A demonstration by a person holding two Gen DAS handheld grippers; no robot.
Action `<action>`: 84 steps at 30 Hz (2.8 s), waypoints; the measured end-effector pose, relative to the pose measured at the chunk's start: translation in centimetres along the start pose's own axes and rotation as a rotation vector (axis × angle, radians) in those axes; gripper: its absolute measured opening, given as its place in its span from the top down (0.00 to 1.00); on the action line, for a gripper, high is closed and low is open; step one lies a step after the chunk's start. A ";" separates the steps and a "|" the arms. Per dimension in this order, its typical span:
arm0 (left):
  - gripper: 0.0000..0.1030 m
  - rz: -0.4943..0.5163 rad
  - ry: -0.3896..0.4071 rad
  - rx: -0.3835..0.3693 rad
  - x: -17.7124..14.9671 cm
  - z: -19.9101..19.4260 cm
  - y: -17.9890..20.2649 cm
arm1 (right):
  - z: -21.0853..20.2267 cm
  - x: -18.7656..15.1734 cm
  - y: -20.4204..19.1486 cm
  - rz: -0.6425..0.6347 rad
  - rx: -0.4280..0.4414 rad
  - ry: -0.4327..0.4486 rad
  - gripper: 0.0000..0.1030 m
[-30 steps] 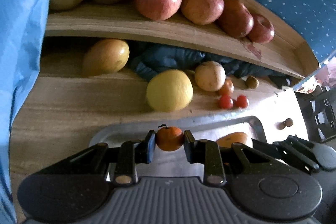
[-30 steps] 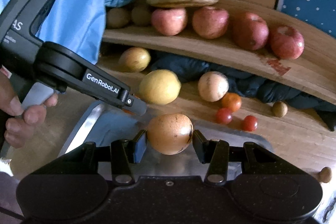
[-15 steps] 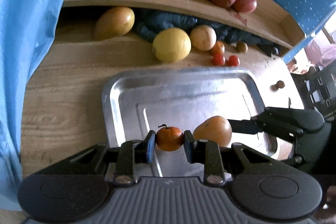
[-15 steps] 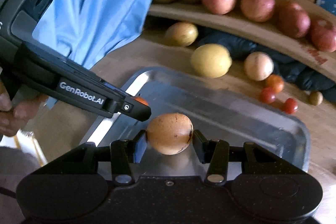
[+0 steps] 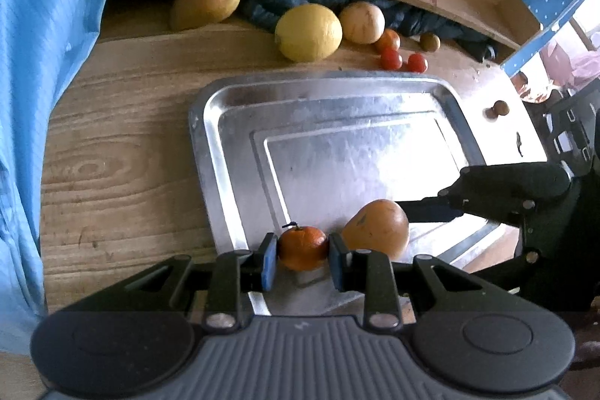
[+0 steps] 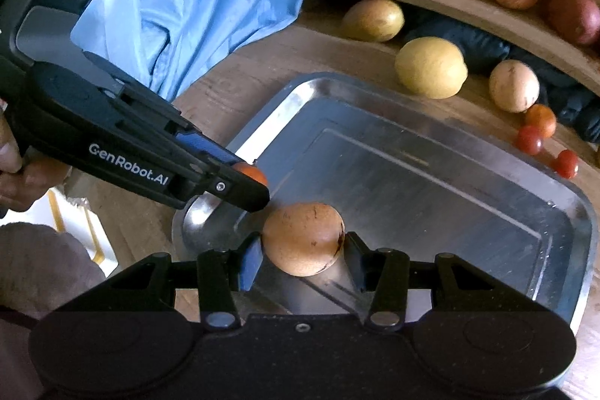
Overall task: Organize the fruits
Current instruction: 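Carry the pear and tomato onto the tray and open both tools, then withdraw both tools from the tray back toward the shelf fruits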
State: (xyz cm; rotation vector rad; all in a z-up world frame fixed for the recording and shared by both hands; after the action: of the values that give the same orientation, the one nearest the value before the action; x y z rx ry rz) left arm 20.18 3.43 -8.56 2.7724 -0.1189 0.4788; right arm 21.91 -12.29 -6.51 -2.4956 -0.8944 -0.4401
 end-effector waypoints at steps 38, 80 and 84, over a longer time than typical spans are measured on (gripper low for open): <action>0.12 0.169 0.005 -0.033 -0.6 -1.5 1.7 | -2.5 -0.7 1.4 -0.058 0.059 -0.032 0.21; 0.01 0.166 0.171 0.173 8.4 -0.3 2.6 | -6.4 1.3 8.5 0.055 -0.382 0.121 0.01; 0.01 0.155 0.170 0.180 9.2 0.2 2.7 | -6.4 2.0 8.8 0.064 -0.408 0.151 0.01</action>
State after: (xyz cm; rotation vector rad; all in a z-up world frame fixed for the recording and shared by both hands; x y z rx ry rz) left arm 28.48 0.63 -4.80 2.8943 -0.2636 0.7983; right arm 28.31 -20.55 -2.92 -2.7956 -0.7200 -0.8503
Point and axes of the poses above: each gripper's, at about its wrist camera, not at the fingertips, and z roughly the way its jaws point, y to its right, x to its top, the point moved 1 cm from there along z, roughly the way its jaws point, and after that the axes turned 3 degrees about y, right-handed, at the moved point
